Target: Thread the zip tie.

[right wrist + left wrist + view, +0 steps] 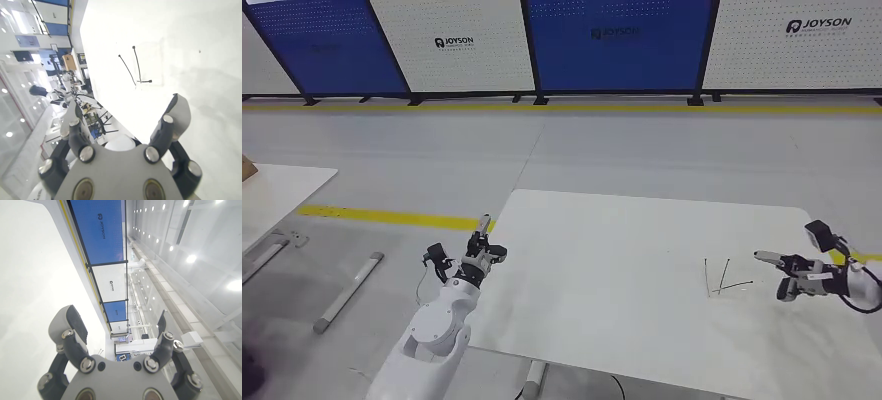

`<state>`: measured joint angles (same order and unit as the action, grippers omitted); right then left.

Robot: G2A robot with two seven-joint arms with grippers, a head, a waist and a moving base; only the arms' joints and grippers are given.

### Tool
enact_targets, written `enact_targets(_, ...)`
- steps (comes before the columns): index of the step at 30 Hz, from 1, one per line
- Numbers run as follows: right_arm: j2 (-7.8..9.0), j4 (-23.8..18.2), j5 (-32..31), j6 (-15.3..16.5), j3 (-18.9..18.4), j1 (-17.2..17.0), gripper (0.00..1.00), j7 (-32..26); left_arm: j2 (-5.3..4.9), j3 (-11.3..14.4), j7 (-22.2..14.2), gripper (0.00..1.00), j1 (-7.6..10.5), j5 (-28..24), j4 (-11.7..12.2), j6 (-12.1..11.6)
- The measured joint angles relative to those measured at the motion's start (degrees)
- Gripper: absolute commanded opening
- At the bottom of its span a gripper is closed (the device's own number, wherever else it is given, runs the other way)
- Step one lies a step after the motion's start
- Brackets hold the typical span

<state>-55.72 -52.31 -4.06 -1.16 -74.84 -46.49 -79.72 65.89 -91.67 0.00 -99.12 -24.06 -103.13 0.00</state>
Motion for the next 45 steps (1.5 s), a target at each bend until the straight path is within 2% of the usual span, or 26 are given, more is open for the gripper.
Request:
enact_targets(5, 1.56, 4.7, 3.1, 10.4, 9.1, 5.4, 1.00, 0.1, 0.00, 0.0, 0.0, 1.00, 0.00, 0.0, 0.0, 0.0)
enact_targets(8, 2.57, 7.0, 4.0, 16.4, 16.8, 9.0, 1.00, 0.1, 0.00, 0.0, 0.0, 1.00, 0.00, 0.0, 0.0, 0.0)
enact_targets(9, 2.87, 8.1, 4.5, 18.4, 20.4, 10.6, 1.00, 0.1, 0.00, 0.0, 0.0, 1.00, 0.00, 0.0, 0.0, 0.0)
enact_targets(12, 3.20, 10.4, 7.3, 19.3, 28.2, 13.4, 1.00, 0.1, 0.00, 0.0, 0.0, 1.00, 0.00, 0.0, 0.0, 0.0)
enact_targets(13, 3.18, 10.5, 7.3, 19.2, 29.0, 13.4, 1.00, 0.1, 0.00, 0.0, 0.0, 1.00, 0.00, 0.0, 0.0, 0.0)
enact_targets(17, 3.18, 10.4, 7.1, 19.1, 26.9, 13.2, 1.00, 0.1, 0.00, 0.0, 0.0, 1.00, 0.00, 0.0, 0.0, 0.0)
enact_targets(22, 3.18, 10.4, 7.1, 19.1, 27.0, 13.2, 1.00, 0.1, 0.00, 0.0, 0.0, 1.00, 0.00, 0.0, 0.0, 0.0)
enact_targets(25, 2.99, 10.3, 8.8, 20.2, 27.3, 12.4, 1.00, 0.1, 0.00, 0.0, 0.0, 1.00, 0.00, 0.0, 0.0, 0.0)
enact_targets(32, 3.47, 10.5, 15.5, 20.6, 30.6, 13.5, 1.00, 0.1, 0.00, 0.0, 0.0, 1.00, 0.00, 0.0, 0.0, 0.0)
enact_targets(35, 3.22, 12.1, 15.5, 20.6, 32.2, 14.9, 1.00, 0.1, 0.00, 0.0, 0.0, 1.00, 0.00, 0.0, 0.0, 0.0)
enact_targets(40, 1.54, 15.7, 15.7, 20.6, 35.9, 17.3, 1.00, 0.1, 0.00, 0.0, 0.0, 1.00, 0.00, 0.0, 0.0, 0.0)
enact_targets(45, 1.32, 16.1, 15.7, 20.6, 36.5, 17.6, 1.00, 0.1, 0.00, 0.0, 0.0, 1.00, 0.00, 0.0, 0.0, 0.0)
